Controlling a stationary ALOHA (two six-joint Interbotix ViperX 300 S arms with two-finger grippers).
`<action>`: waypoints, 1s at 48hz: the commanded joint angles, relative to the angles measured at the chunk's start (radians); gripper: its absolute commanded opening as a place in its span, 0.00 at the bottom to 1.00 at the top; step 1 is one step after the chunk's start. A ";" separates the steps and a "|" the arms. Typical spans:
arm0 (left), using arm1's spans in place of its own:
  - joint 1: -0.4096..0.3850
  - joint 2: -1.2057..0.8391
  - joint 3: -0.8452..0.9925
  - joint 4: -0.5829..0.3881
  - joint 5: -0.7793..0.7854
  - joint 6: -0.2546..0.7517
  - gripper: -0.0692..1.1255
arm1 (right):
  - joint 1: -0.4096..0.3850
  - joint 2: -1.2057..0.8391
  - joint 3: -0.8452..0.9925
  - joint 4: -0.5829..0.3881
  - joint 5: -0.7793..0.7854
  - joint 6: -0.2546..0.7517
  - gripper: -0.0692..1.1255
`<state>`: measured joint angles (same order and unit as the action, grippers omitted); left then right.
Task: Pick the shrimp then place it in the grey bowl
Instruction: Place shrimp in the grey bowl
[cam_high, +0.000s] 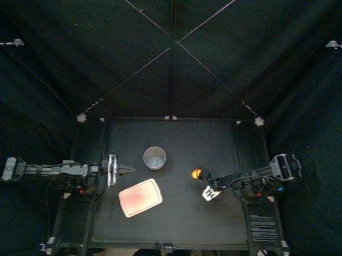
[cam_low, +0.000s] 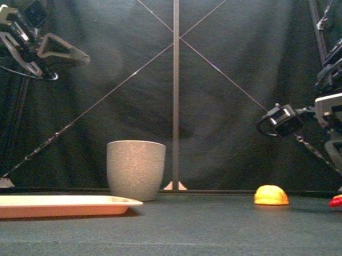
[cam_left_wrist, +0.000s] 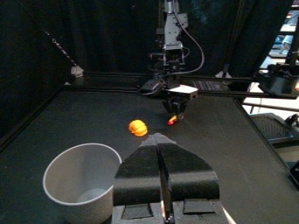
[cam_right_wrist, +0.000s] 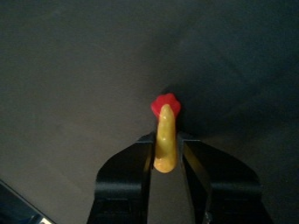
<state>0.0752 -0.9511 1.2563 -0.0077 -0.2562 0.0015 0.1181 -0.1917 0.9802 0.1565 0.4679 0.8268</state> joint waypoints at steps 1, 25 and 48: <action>0.002 0.005 -0.014 0.000 -0.009 0.002 0.05 | 0.003 -0.054 -0.057 -0.020 0.018 -0.002 0.55; 0.005 0.005 -0.015 0.000 -0.015 0.002 0.05 | -0.115 -0.183 -0.258 -0.325 -0.107 -0.015 0.55; 0.015 0.005 -0.014 0.002 -0.015 0.003 0.05 | -0.350 -0.003 -0.290 -0.494 -0.859 -0.018 0.55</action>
<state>0.0844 -0.9511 1.2563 -0.0077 -0.2638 0.0031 -0.2056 -0.2163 0.7210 -0.3359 -0.2807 0.8115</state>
